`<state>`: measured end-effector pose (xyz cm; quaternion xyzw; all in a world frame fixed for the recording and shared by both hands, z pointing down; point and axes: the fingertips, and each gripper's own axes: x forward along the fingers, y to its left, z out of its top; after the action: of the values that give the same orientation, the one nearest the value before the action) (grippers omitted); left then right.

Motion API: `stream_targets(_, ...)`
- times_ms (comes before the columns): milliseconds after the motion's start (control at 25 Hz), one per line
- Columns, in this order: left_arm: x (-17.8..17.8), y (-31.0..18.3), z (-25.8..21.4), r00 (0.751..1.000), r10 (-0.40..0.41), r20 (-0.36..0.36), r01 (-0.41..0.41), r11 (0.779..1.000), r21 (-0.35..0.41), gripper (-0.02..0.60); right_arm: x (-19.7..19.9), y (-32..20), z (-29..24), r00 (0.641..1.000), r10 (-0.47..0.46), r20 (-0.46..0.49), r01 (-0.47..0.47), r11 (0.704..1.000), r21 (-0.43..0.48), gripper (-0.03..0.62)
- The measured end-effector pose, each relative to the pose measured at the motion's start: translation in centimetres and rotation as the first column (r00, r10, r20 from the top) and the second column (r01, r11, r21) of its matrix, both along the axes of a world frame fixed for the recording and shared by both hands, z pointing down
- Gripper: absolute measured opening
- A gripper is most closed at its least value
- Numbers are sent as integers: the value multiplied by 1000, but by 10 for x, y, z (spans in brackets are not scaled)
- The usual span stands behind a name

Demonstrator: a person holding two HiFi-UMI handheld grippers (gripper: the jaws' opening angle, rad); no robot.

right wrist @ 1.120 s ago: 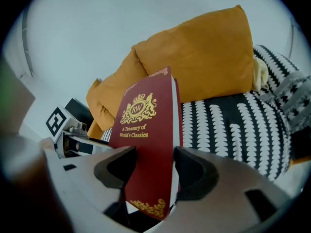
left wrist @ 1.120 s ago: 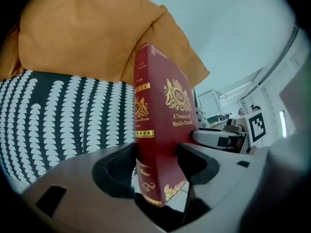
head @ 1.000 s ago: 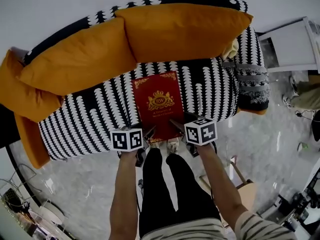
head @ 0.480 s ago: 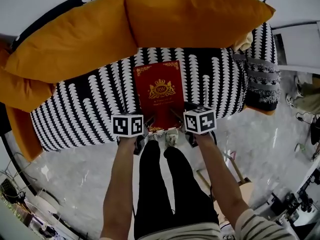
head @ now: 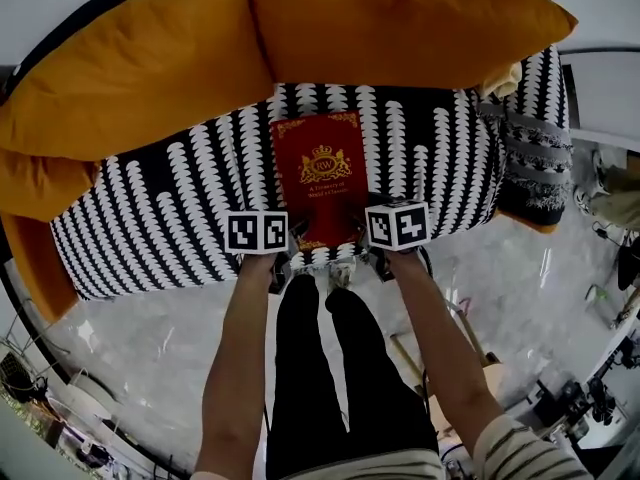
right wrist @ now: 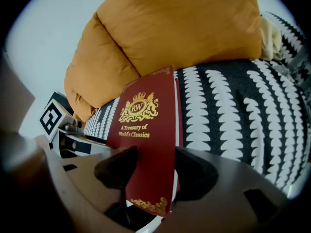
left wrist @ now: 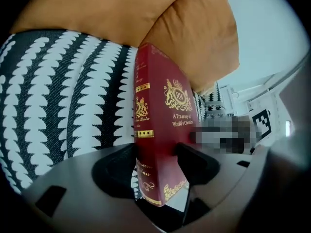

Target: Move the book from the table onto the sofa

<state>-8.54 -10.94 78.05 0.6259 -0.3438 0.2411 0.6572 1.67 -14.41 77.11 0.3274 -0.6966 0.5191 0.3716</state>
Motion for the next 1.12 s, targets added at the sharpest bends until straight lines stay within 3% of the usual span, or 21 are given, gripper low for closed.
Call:
stream_targets(720, -1, -2, 14, 1000, 4, 7, -4, 1000, -15, 272, -2, -5, 11, 997, -30, -65, 30, 1000, -1, 253)
stream_targets(880, 1, -1, 12, 1000, -8, 9, 8, 1000, 1, 297, -1, -2, 11, 997, -24, -71, 24, 1000, 8, 308)
stream_targets(1120, 3, -8, 7, 998, -23, 63, 22, 1000, 20, 308, 17, -5, 7, 994, -20, -105, 24, 999, 31, 313)
